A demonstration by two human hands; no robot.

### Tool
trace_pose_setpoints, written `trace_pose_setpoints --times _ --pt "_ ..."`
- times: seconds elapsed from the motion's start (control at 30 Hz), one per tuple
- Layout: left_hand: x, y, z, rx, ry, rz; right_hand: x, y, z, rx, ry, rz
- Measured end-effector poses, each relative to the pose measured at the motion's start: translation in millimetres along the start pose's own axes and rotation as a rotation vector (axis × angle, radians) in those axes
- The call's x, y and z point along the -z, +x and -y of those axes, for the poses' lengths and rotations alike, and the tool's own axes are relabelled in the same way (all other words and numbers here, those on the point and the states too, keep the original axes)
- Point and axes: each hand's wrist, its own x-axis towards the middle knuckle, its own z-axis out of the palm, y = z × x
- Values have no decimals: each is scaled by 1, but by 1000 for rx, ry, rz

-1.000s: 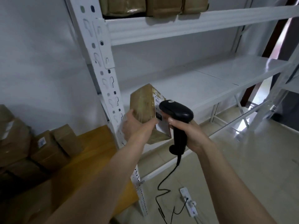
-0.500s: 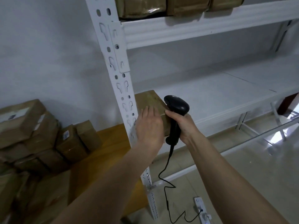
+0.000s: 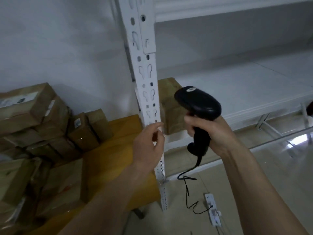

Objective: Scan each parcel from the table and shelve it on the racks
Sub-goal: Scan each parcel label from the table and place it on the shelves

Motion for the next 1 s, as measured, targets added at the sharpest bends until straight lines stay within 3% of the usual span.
trace_pose_setpoints --times 0.1,0.23,0.47,0.7,0.87,1.0 --pt "19 -15 36 120 101 47 -33 -2 -15 -110 -98 288" --pt "57 -33 87 282 275 102 -95 9 -50 -222 -154 475" --pt "160 -78 170 503 386 141 -208 38 -124 -445 -198 439" --pt "265 -102 239 678 358 -13 -320 69 -187 -588 -187 330" --pt "331 -115 281 621 566 -181 -393 84 -224 -623 -126 265" --pt "368 -119 314 818 754 -116 -430 87 -245 -674 -95 212"
